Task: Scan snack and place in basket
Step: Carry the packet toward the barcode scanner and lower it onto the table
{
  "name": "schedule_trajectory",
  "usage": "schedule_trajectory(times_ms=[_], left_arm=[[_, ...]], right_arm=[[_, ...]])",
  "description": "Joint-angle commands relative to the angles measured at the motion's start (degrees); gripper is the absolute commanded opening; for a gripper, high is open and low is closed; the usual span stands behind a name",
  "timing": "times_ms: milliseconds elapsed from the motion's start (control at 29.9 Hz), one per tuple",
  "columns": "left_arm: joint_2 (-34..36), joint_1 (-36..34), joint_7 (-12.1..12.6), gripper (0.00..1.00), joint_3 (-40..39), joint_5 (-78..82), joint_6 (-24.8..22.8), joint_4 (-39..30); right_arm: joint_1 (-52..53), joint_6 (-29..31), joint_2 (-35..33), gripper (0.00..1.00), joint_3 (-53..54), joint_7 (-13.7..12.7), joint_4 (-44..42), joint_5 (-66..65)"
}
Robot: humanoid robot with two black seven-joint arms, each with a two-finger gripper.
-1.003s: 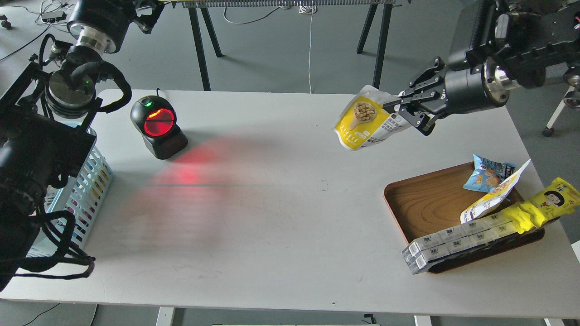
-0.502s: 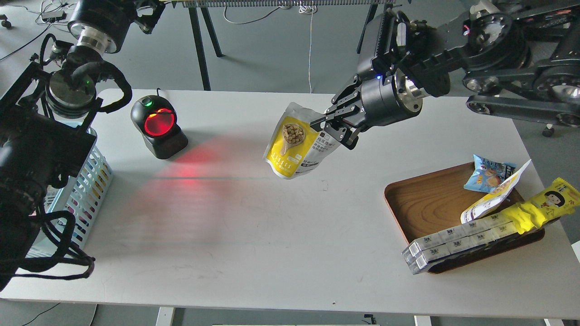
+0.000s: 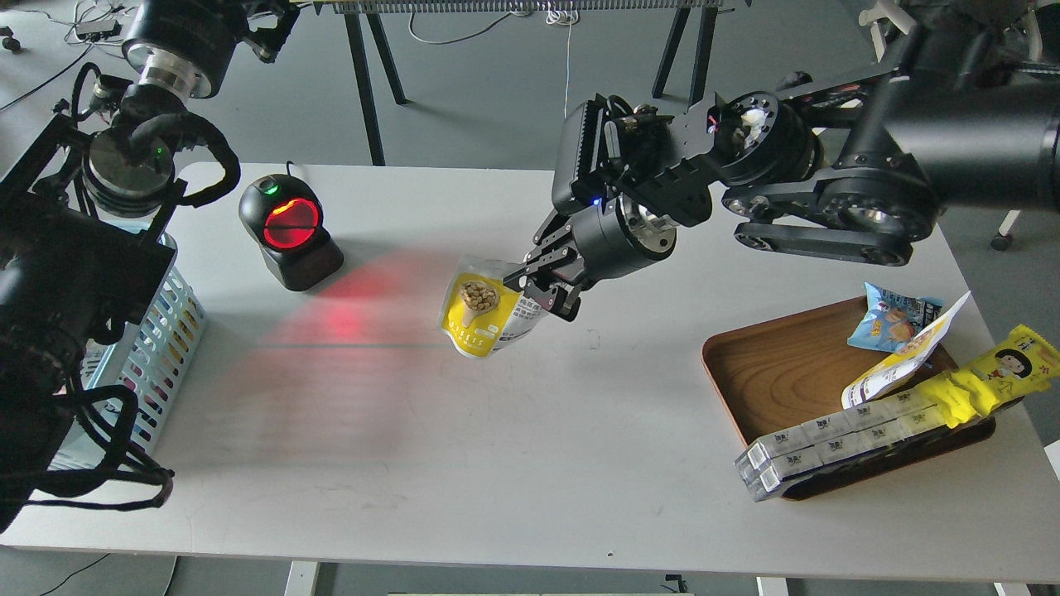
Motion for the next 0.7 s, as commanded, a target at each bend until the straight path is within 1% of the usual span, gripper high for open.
schedule_trajectory(times_ms=[0,669], left_arm=[[0.08,0.00,0.00,1.00,-0.01,0.00,-0.05,0.05],[0.08,-0.08,0.00,1.00,-0.45,0.00,0.04,0.14]], right_arm=[[-1.12,0.01,2.53,0.00,-0.79,0.00,-0.70,-0.18],[-2.35,-0.08,7.28,0.00,-1.59,0.00,-5.36,-0.27]])
